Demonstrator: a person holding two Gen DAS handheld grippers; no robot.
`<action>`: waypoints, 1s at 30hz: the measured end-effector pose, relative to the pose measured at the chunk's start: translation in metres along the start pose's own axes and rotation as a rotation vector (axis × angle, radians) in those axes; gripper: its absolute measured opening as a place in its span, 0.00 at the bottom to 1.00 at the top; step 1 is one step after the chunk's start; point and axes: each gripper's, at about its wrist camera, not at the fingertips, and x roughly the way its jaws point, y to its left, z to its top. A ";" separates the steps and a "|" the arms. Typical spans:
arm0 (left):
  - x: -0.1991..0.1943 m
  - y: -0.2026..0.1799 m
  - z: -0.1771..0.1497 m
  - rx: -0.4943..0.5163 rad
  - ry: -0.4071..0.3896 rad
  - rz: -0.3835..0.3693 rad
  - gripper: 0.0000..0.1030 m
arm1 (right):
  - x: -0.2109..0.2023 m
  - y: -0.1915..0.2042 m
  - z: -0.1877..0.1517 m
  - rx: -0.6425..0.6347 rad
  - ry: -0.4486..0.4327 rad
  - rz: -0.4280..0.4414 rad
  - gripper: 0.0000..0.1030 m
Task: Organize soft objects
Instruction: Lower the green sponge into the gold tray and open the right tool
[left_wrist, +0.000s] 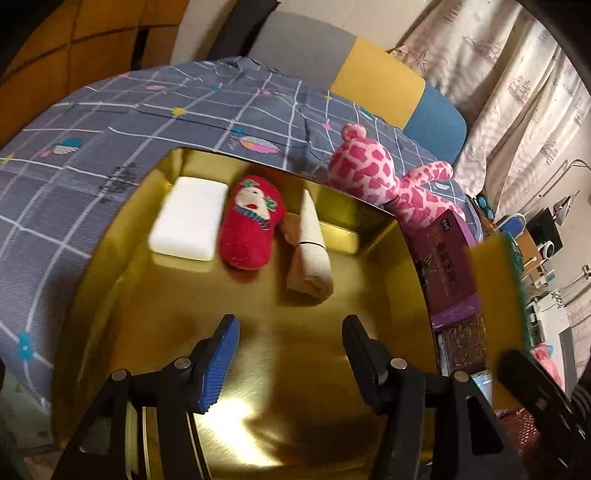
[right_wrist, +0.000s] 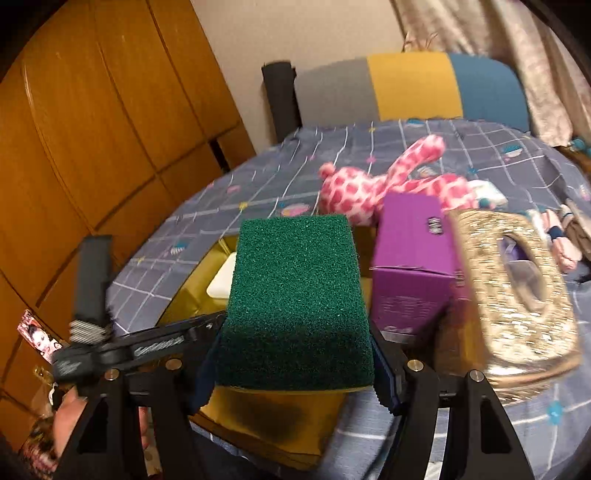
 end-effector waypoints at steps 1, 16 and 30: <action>-0.002 0.001 -0.001 0.000 0.001 -0.001 0.57 | 0.007 0.004 0.001 -0.006 0.014 -0.007 0.67; -0.015 0.031 -0.016 -0.065 0.011 -0.012 0.57 | 0.096 0.029 0.034 -0.062 0.107 -0.210 0.68; -0.017 0.044 -0.016 -0.109 0.010 -0.021 0.57 | 0.131 0.031 0.041 -0.089 0.100 -0.373 0.69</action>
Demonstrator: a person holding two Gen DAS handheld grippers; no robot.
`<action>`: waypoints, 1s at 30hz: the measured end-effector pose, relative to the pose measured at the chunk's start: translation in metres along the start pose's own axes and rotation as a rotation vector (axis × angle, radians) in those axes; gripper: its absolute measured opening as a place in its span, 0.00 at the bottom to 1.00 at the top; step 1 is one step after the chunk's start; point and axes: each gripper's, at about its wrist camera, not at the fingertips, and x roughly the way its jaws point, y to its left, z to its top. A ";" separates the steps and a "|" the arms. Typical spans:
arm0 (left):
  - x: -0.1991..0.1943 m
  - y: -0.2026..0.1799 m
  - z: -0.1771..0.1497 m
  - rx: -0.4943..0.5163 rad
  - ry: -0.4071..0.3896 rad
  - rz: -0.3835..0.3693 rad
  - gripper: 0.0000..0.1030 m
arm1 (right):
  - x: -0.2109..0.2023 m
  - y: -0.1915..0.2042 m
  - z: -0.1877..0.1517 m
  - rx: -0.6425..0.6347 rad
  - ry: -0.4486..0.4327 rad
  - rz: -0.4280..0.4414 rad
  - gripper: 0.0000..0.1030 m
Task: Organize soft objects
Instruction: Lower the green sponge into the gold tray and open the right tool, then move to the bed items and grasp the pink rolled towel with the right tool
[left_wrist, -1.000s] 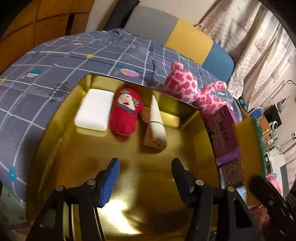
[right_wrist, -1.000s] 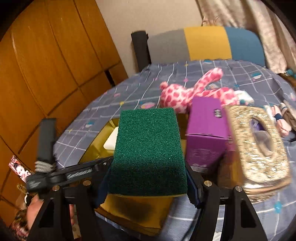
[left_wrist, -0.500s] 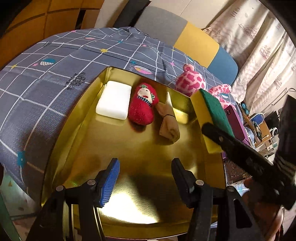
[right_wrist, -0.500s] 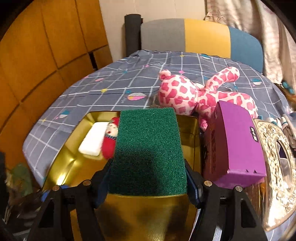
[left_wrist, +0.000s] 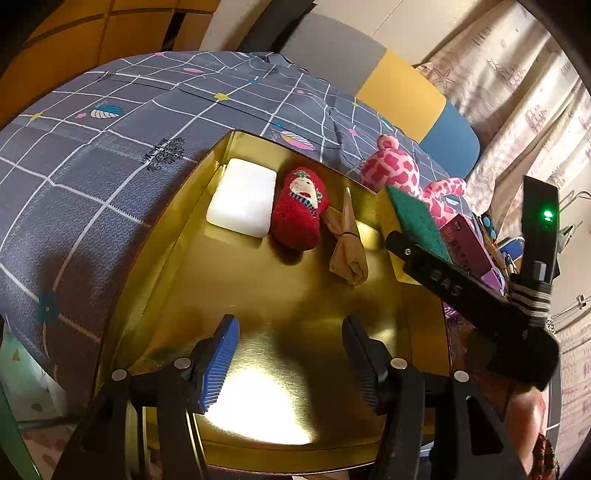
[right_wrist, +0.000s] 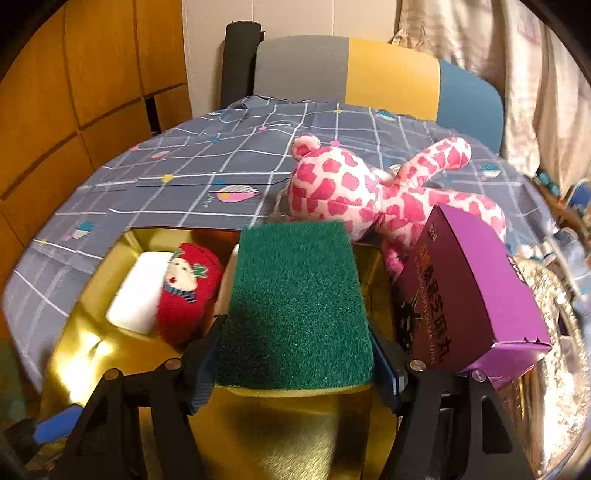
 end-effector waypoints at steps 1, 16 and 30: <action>0.000 0.000 0.000 -0.001 -0.001 0.000 0.57 | 0.002 0.002 0.000 -0.010 -0.002 -0.024 0.69; 0.000 -0.002 -0.005 0.002 0.000 -0.005 0.56 | -0.026 -0.010 -0.021 0.086 -0.011 0.096 0.87; 0.002 -0.032 -0.022 0.076 0.006 -0.095 0.56 | -0.111 -0.034 -0.046 0.002 -0.228 0.199 0.88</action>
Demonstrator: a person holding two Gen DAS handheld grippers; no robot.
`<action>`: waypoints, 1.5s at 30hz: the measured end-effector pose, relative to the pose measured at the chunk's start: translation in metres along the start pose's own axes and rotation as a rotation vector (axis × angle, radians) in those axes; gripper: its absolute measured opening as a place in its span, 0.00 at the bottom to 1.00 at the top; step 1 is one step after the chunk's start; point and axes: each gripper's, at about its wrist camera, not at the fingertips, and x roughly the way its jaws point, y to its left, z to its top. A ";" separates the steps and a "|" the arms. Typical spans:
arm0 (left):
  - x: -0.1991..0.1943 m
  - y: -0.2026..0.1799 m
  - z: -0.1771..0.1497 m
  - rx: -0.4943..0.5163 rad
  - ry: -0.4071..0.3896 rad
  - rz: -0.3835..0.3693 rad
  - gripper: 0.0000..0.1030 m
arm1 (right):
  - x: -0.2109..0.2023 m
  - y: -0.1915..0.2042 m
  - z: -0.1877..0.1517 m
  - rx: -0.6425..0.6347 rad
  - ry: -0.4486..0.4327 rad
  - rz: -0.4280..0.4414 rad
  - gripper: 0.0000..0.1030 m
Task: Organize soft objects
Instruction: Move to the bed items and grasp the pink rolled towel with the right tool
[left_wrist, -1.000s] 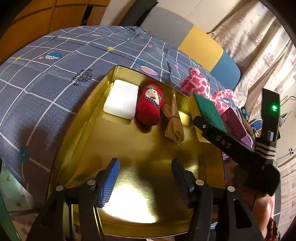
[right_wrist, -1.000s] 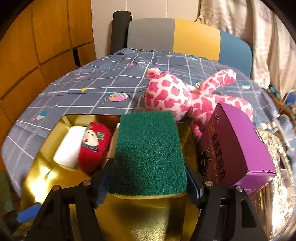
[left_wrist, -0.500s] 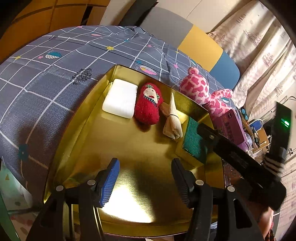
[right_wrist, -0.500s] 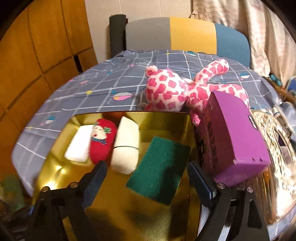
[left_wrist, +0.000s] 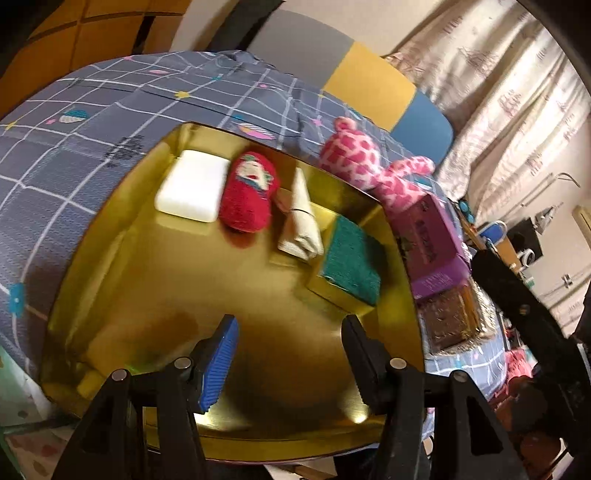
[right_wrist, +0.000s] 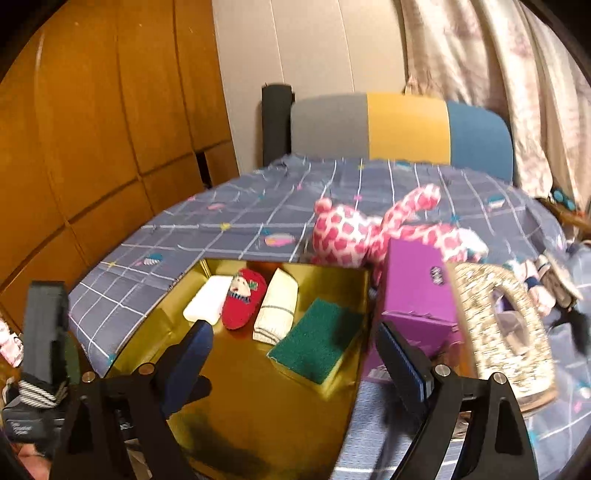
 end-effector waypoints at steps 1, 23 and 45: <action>0.000 -0.004 -0.001 0.009 0.000 -0.009 0.56 | -0.006 -0.002 0.000 -0.002 -0.015 0.002 0.88; 0.009 -0.095 -0.028 0.215 0.036 -0.168 0.56 | -0.092 -0.178 -0.009 0.354 -0.156 -0.241 0.89; 0.034 -0.181 -0.029 0.316 0.102 -0.173 0.56 | 0.014 -0.370 -0.011 0.447 0.080 -0.304 0.66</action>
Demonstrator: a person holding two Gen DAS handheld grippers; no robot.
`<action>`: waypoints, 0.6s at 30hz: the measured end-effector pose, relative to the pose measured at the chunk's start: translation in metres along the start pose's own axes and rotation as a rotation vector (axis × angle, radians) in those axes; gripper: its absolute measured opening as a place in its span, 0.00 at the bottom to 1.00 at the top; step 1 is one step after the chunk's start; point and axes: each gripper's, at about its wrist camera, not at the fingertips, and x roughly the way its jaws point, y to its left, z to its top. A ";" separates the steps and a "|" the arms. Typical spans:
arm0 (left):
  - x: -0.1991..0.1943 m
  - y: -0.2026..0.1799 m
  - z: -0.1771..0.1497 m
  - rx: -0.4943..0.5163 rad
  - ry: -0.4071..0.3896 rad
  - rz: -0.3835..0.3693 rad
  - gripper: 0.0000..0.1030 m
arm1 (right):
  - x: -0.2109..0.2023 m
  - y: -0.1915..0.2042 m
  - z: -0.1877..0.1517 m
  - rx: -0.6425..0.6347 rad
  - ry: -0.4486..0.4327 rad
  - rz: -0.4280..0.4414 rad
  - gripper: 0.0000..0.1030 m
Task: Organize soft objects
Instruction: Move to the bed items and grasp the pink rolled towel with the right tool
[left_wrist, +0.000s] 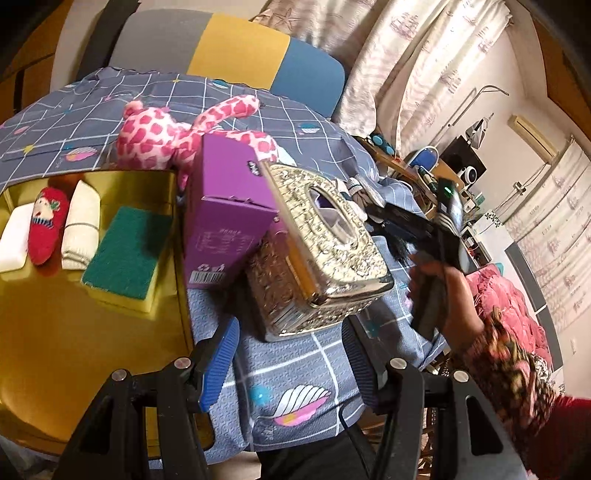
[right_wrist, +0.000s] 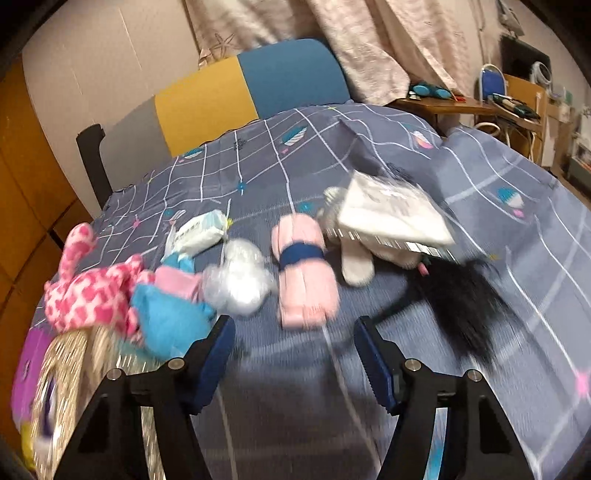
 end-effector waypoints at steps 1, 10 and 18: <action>0.001 -0.002 0.002 0.006 0.000 0.002 0.56 | 0.008 0.003 0.006 -0.010 0.002 -0.004 0.66; 0.002 -0.009 0.014 0.009 -0.005 0.021 0.56 | 0.078 0.012 0.040 -0.126 0.083 -0.086 0.57; 0.013 -0.027 0.038 0.030 -0.007 -0.002 0.56 | 0.101 -0.003 0.034 -0.078 0.149 -0.049 0.37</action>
